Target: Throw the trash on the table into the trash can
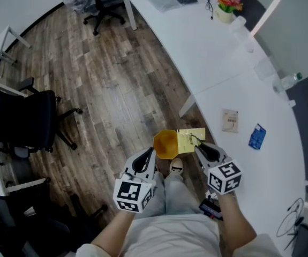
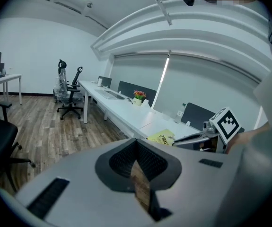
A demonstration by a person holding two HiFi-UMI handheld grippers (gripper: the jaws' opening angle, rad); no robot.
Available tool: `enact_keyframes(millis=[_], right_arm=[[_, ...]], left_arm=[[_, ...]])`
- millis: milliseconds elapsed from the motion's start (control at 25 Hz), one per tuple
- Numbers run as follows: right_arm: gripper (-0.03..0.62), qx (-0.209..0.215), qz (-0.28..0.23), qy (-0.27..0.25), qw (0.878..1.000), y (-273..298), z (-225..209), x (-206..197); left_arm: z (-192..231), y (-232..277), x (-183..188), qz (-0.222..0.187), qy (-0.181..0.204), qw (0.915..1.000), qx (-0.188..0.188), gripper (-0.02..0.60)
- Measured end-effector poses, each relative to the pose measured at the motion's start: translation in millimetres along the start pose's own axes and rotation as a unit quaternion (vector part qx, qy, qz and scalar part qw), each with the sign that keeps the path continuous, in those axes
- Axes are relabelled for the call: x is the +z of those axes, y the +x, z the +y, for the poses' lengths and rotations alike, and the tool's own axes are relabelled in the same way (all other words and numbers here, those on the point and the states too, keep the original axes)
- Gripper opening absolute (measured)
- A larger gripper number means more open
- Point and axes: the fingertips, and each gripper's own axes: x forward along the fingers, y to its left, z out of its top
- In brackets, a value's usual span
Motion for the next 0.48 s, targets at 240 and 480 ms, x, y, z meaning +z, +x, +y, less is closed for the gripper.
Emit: enact_keyframes(millis=[240, 480], right_arm=[[0.094, 0.022, 0.025, -0.001, 0.999, 42, -7, -37], [0.094, 0.028, 0.058, 0.005, 0.998, 89, -20, -90]], left_arm=[[20, 26, -43, 0.015, -0.002, 0.9998, 0.015, 0.000], [41, 58, -96, 0.035, -0.024, 0.9990, 0.017, 0.000]])
